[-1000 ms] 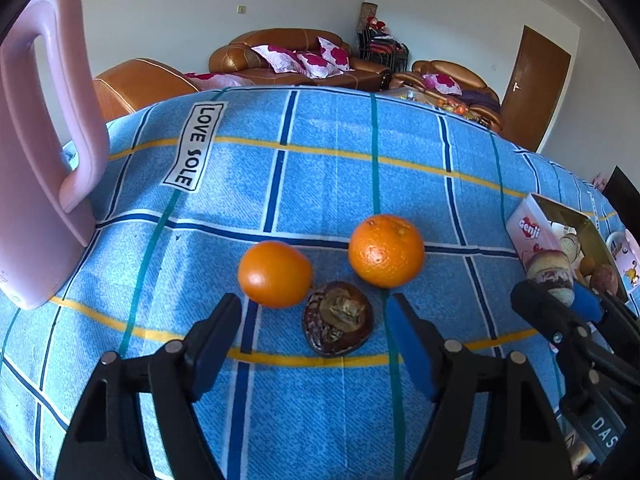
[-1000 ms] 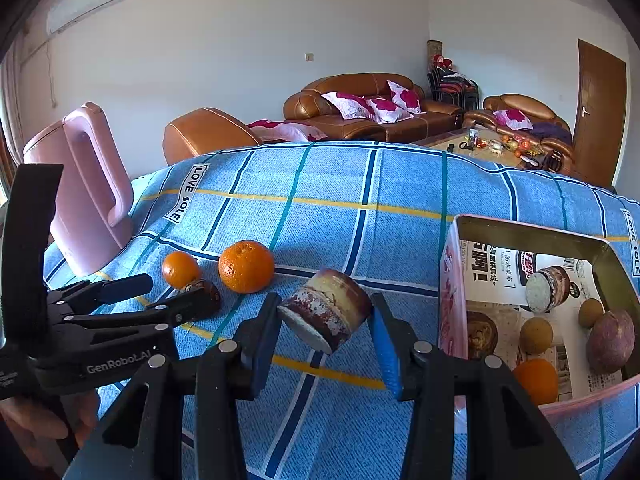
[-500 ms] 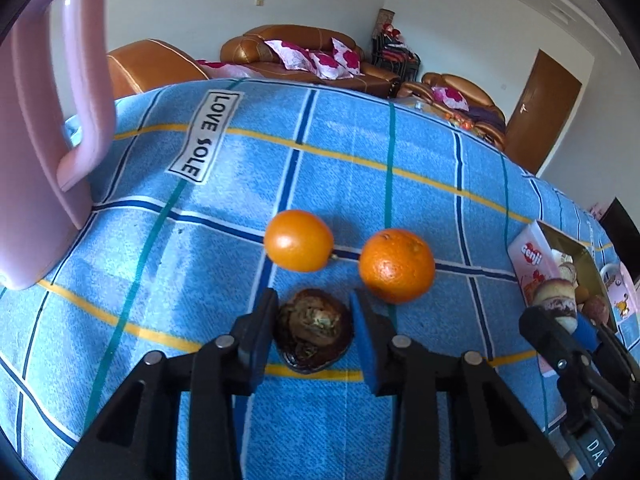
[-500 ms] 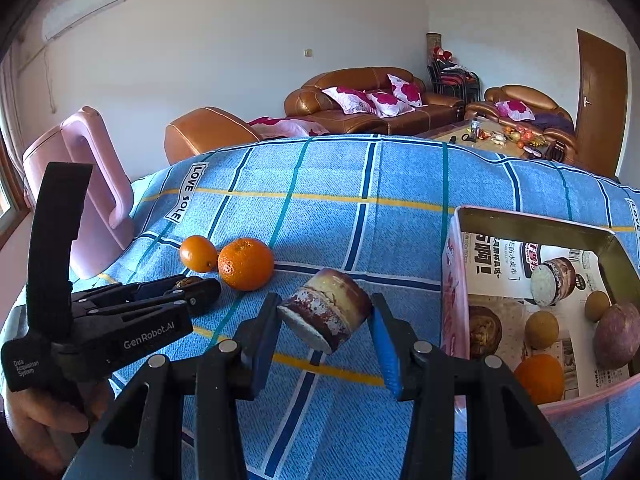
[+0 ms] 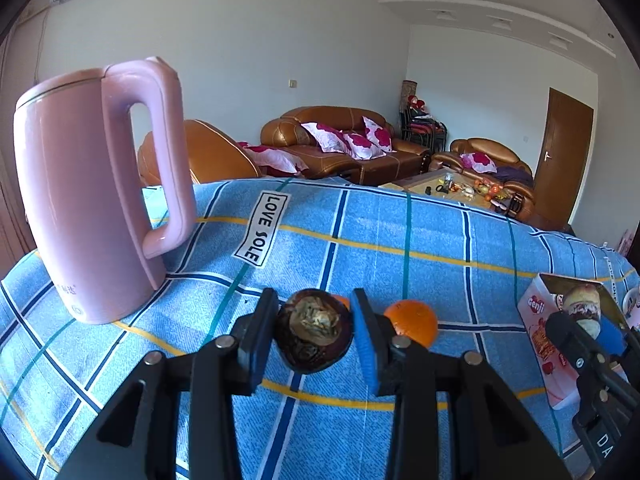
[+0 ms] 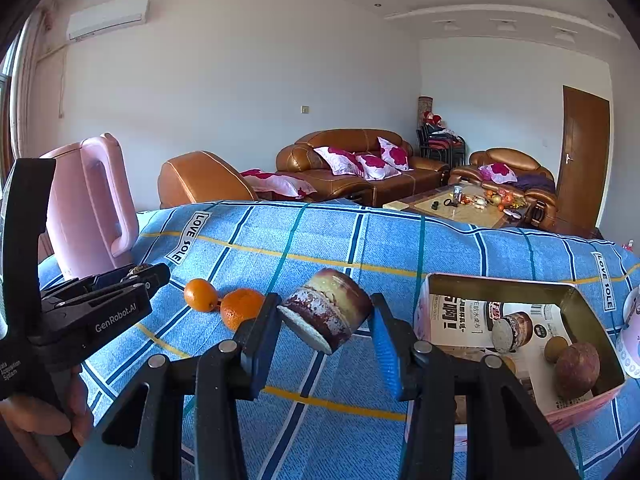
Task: Organize fruits
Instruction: 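Lift the slice and the dark brown fruit off the bedspread with both grippers, then carry the slice and the dark brown fruit over the pink tin, then lower both held items into the tin and open both grippers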
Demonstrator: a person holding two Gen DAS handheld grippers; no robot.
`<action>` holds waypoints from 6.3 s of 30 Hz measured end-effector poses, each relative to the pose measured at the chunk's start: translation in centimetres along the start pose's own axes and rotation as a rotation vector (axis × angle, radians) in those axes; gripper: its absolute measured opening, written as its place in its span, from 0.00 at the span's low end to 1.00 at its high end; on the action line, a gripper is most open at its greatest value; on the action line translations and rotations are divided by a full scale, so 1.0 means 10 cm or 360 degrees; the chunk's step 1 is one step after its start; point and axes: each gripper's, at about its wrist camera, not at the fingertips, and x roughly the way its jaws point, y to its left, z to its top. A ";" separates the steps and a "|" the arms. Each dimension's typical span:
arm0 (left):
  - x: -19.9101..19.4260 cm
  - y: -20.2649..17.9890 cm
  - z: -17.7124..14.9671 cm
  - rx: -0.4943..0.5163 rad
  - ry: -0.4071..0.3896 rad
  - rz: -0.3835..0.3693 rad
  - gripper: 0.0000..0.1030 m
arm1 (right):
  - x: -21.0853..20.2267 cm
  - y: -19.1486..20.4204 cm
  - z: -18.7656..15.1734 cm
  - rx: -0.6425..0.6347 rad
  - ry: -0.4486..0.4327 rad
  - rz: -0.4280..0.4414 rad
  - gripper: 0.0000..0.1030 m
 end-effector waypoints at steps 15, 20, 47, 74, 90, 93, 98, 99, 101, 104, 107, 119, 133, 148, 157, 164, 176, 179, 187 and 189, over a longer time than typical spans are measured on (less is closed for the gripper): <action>-0.20 -0.14 -0.12 0.0073 -0.0048 0.0057 0.38 | -0.11 -0.02 -0.07 0.0015 -0.0011 -0.0043 0.45; -0.26 -0.18 -0.15 0.0072 -0.0059 0.0069 0.38 | -0.16 -0.01 -0.09 0.0009 -0.0015 -0.0052 0.45; -0.49 -0.37 -0.27 0.0105 -0.0104 0.0072 0.38 | -0.34 -0.07 -0.19 0.0011 -0.0023 -0.0063 0.45; -0.62 -0.66 -0.36 0.0148 -0.0112 0.0016 0.38 | -0.57 -0.33 -0.26 0.0025 -0.0053 -0.0132 0.45; -0.66 -0.85 -0.39 0.0174 -0.0099 -0.0023 0.38 | -0.69 -0.56 -0.29 0.0000 -0.0080 -0.0202 0.45; -0.67 -0.92 -0.40 0.0187 -0.0102 -0.0035 0.38 | -0.71 -0.61 -0.30 0.0007 -0.0082 -0.0218 0.45; -0.69 -1.03 -0.42 0.0211 -0.0105 -0.0059 0.38 | -0.75 -0.71 -0.30 0.0010 -0.0084 -0.0247 0.45; -0.69 -1.06 -0.42 0.0214 -0.0105 -0.0065 0.38 | -0.75 -0.73 -0.30 0.0009 -0.0085 -0.0253 0.45; -0.70 -1.11 -0.43 0.0220 -0.0104 -0.0078 0.38 | -0.77 -0.78 -0.31 0.0008 -0.0086 -0.0266 0.45; -0.70 -1.19 -0.43 0.0237 -0.0102 -0.0098 0.38 | -0.79 -0.86 -0.31 0.0009 -0.0088 -0.0287 0.45; -0.72 -1.29 -0.45 0.0266 -0.0101 -0.0118 0.38 | -0.82 -0.96 -0.32 0.0015 -0.0089 -0.0315 0.45; -0.74 -1.69 -0.48 0.0351 -0.0093 -0.0197 0.38 | -0.88 -1.39 -0.33 0.0063 -0.0083 -0.0423 0.45; -0.75 -1.99 -0.51 0.0403 -0.0062 -0.0305 0.38 | -0.94 -1.82 -0.34 0.0106 -0.0078 -0.0550 0.45; -0.59 -2.61 -0.47 0.0454 -0.0007 -0.0512 0.38 | -0.94 -2.10 -0.31 0.0132 -0.0083 -0.0734 0.45; -0.37 -2.66 -0.32 0.0380 0.0030 -0.0585 0.38 | -0.81 -2.15 -0.26 0.0126 -0.0009 -0.0801 0.45; -0.17 -2.57 -0.26 0.0350 0.0103 -0.0577 0.38 | -0.49 -2.12 -0.08 0.0156 0.0049 -0.0761 0.45; 0.05 -2.57 -0.22 0.0326 0.0221 -0.0555 0.38 | -0.16 -2.01 -0.02 0.0155 0.0086 -0.0617 0.45; 0.06 -2.57 -0.23 0.0332 0.0231 -0.0542 0.38 | -0.12 -1.99 -0.03 0.0145 0.0125 -0.0522 0.45; 0.08 -2.50 -0.24 0.0291 0.0244 -0.0512 0.37 | -0.15 -1.99 -0.05 0.0169 0.0112 -0.0386 0.52; 0.07 -2.49 -0.24 0.0287 0.0237 -0.0515 0.37 | -0.19 -2.03 -0.05 0.0208 0.0085 -0.0367 0.61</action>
